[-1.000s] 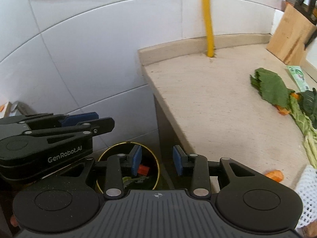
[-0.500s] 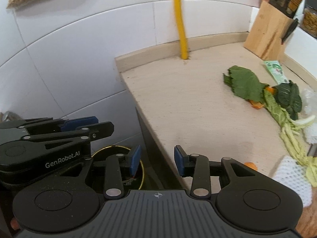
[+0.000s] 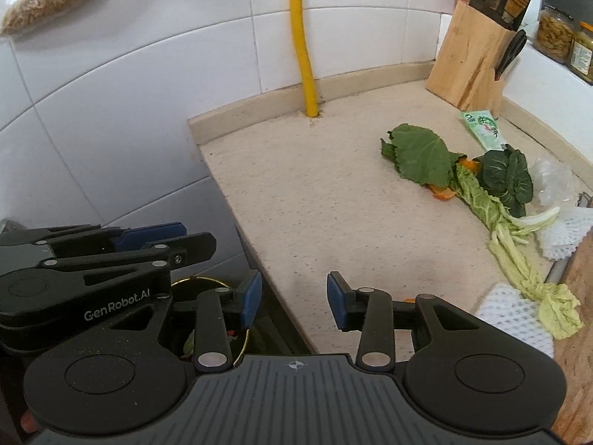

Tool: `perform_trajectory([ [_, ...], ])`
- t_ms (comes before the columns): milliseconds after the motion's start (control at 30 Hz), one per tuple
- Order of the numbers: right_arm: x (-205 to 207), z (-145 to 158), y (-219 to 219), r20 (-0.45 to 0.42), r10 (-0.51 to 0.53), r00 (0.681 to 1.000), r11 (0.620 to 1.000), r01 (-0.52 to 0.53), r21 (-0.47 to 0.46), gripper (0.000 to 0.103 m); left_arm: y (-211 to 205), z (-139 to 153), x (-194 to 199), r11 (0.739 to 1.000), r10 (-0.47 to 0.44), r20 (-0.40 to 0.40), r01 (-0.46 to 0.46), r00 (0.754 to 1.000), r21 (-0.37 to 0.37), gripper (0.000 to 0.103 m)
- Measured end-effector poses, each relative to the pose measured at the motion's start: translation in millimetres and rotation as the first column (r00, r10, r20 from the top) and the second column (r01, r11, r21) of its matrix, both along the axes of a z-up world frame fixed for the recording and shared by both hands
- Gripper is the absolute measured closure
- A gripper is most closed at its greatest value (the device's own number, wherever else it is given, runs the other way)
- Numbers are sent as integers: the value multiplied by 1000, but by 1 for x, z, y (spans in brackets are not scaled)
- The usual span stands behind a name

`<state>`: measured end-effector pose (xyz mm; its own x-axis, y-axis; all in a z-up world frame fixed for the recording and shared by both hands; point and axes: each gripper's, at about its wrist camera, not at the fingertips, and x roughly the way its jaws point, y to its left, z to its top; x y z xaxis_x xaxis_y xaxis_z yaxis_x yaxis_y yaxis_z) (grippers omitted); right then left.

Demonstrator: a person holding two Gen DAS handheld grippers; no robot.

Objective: Collect trash
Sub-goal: 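Raise both tools back over the counter toward the orange peel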

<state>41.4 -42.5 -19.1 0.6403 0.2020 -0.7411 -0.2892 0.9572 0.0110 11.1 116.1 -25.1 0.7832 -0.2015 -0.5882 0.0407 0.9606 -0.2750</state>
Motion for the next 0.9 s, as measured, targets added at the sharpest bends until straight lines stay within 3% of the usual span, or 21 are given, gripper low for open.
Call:
perform_trajectory([
  [467,-5,6,-6,9,-43,999,999,43,-12,55,-6,3,2,999,-33,11,33,999,-16,84],
  [600,-5,7,-8,12,-54,998,998,54,-16,55,-8,3,2,999,-33,12,33,999,-12,78],
  [900,-7,11,-9,25,-66,998,997,66,-26,54,-7,6,1,999,-39,27,40,999,-25,77],
])
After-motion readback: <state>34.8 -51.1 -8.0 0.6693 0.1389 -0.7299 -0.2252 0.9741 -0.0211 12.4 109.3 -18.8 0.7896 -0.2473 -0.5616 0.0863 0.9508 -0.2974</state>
